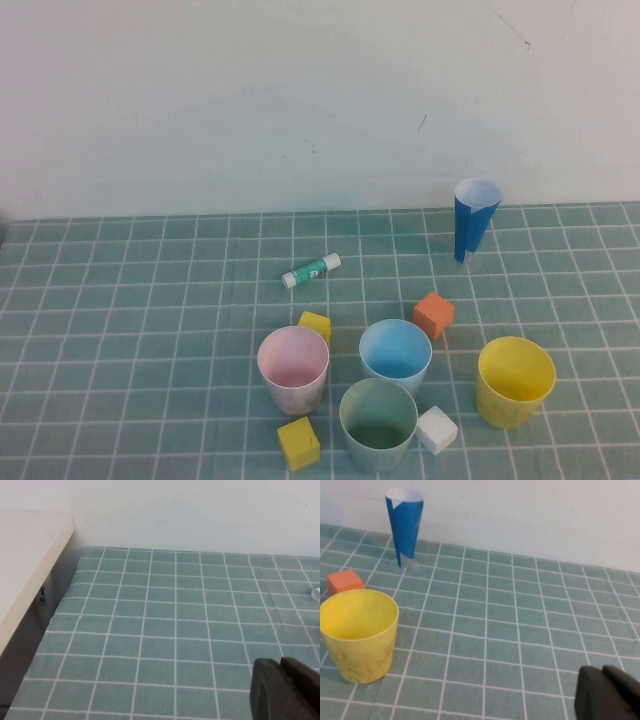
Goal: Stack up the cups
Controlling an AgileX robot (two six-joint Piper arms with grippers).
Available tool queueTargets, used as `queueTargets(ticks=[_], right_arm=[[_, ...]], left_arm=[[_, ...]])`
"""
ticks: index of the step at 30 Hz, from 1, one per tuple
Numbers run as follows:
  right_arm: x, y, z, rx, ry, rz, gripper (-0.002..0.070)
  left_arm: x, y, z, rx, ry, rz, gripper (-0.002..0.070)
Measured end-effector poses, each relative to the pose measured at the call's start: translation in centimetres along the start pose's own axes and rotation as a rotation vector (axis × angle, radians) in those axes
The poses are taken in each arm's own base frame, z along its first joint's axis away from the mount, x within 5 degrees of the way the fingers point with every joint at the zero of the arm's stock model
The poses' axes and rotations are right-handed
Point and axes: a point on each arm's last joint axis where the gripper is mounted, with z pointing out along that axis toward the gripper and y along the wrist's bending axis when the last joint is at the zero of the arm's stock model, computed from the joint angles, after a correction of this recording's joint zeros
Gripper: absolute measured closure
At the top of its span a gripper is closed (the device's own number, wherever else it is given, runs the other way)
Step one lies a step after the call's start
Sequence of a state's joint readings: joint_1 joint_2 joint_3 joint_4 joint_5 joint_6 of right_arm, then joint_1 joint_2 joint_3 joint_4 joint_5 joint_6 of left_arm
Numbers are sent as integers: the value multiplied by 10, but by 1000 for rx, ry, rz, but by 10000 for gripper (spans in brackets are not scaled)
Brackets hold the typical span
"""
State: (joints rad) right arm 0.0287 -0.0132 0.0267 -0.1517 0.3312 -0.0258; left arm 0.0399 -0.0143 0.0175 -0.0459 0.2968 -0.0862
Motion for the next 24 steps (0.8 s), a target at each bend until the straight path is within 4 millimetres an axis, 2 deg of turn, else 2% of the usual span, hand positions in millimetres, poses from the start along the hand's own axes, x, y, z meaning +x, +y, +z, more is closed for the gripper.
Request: queueTargets(ticks=[9, 14, 18, 22, 24], right_arm=[[0, 0, 0, 0, 0, -2, 679], [0, 0, 0, 0, 0, -2, 679], [0, 0, 0, 0, 0, -4, 679], [0, 0, 0, 0, 0, -4, 679], [0, 0, 0, 0, 0, -4, 679]], left_arm=[[0, -1, 0, 10, 0, -29, 678], [-1, -5, 0, 54, -4, -156, 678], [-5, -10, -1, 122, -44, -372, 678], [-17, -12, -2, 203, -139, -744, 678], [-21, -11, -3, 222, -170, -876, 678]])
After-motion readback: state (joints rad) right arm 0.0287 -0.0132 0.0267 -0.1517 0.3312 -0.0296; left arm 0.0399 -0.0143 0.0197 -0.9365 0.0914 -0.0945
